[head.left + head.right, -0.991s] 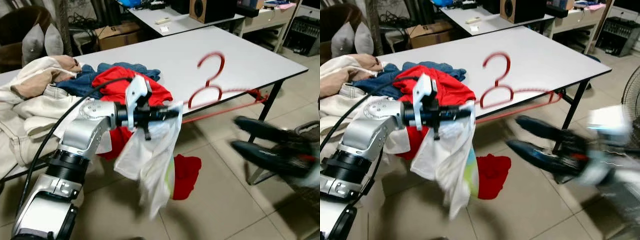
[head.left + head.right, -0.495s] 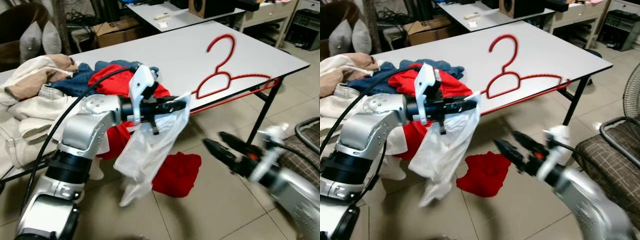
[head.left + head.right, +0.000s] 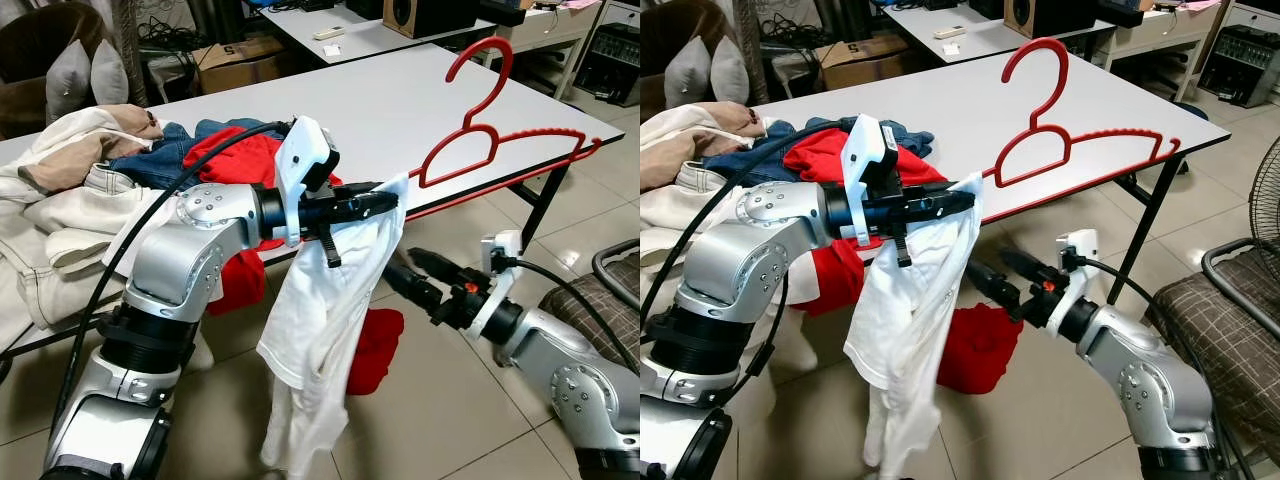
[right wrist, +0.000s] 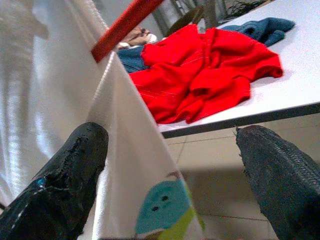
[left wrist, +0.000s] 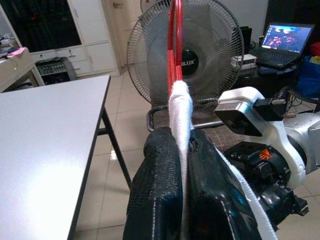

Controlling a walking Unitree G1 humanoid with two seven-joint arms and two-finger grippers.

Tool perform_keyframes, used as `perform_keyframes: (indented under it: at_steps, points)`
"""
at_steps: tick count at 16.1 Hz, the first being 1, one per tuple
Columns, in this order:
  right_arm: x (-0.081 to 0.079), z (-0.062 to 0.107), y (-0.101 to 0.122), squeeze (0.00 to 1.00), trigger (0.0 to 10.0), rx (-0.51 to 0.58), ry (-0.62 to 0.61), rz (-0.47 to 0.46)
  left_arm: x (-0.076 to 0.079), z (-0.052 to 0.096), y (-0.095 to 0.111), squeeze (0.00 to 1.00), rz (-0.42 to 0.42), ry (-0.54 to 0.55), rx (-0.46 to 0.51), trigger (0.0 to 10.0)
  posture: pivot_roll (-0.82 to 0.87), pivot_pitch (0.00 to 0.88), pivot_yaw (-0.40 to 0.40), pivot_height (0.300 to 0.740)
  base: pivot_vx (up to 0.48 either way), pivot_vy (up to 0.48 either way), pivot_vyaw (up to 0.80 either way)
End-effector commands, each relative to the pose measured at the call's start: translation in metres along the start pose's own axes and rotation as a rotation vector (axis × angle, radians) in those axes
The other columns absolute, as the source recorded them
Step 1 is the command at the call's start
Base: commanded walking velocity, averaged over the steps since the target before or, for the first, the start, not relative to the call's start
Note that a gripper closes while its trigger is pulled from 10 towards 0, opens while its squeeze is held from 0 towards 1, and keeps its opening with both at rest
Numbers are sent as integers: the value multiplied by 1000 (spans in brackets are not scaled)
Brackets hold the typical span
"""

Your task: Hang hanger

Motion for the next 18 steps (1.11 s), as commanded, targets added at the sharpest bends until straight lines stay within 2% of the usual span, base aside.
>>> perform_keyframes:
  at_steps: [1,3,7,10,12,15,18]
  points:
    - [-4,-4,3,0,10000,15,40,-11,2,-1,5,0,-34,8,4,0,32,1,67,740,0,0,0]
    - [-5,-5,5,0,10000,29,43,-16,0,-2,0,0,-48,37,-23,0,32,4,62,740,0,0,0]
    - [0,-5,6,0,10000,37,25,-27,2,-4,3,0,-43,25,-11,0,31,5,64,740,0,0,0]
    - [6,-13,3,0,10000,19,-5,-46,14,-10,12,0,-20,-39,36,0,28,7,70,740,0,0,0]
    - [11,-25,-4,0,10000,-26,-25,-75,20,-15,16,0,-14,-67,55,0,26,9,77,740,0,0,0]
    - [10,-34,-22,0,10000,-120,-4,-105,23,-20,21,0,-10,-74,74,0,32,14,74,740,0,0,0]
    - [1,-34,-41,0,10000,-223,54,-109,13,-21,23,0,-40,-4,73,0,35,16,70,740,0,0,0]
Point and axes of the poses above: a point about 5 cm out from each wrist's last joint towards the gripper, its own z axis pointing back from the gripper into the wrist, its own y axis along the axis of the wrist's last joint, x = y × z, the point moved 1 cm from there along -z, pointing out of the wrist towards the gripper, and after that the axes turned 5 degrees about z, right-handed, at the moved point
